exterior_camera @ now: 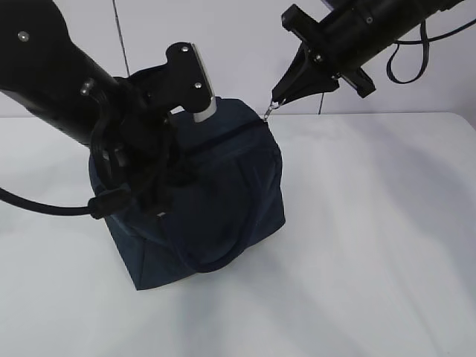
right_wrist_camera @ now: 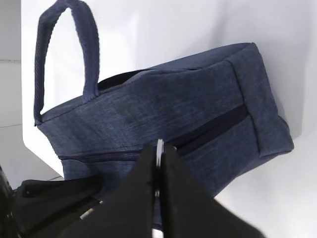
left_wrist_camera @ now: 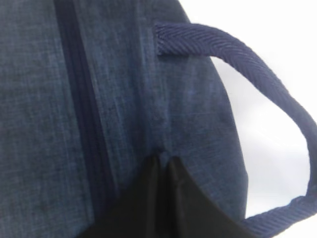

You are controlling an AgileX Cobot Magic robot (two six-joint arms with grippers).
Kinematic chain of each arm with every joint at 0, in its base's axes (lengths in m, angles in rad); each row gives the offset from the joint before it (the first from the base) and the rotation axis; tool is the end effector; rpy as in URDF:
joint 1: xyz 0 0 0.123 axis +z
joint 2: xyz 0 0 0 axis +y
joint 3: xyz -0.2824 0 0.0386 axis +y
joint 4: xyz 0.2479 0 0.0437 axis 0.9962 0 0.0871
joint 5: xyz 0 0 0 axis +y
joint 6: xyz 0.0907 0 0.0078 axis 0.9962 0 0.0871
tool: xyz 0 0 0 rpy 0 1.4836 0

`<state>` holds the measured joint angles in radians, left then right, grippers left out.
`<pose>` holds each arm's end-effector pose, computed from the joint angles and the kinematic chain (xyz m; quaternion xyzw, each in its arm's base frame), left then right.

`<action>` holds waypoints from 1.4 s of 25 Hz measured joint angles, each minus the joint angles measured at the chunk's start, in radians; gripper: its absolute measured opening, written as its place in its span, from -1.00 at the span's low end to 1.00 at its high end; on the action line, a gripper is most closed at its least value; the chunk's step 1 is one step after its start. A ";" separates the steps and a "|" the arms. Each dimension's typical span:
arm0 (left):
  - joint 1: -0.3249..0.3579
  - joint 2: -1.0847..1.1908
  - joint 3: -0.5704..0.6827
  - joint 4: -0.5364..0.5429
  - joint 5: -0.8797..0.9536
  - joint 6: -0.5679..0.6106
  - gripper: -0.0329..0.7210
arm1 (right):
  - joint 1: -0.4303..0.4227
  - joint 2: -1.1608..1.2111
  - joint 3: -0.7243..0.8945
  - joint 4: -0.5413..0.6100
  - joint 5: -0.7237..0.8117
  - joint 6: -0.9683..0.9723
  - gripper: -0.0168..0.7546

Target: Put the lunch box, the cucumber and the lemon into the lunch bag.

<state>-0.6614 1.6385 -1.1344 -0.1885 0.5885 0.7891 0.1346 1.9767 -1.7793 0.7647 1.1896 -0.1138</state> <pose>0.2663 -0.2193 0.2445 0.5888 0.7556 -0.0541 0.2817 0.4138 0.1151 0.2971 -0.0238 0.9234 0.3632 0.1216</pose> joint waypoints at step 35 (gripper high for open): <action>-0.004 0.000 -0.006 -0.006 0.035 0.000 -0.91 | -0.048 0.122 -0.013 -0.037 0.028 0.205 -0.99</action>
<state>-0.6658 1.6385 -1.1404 -0.1941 0.6236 0.7891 0.0865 2.0984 -1.7928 0.7278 1.2173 0.0908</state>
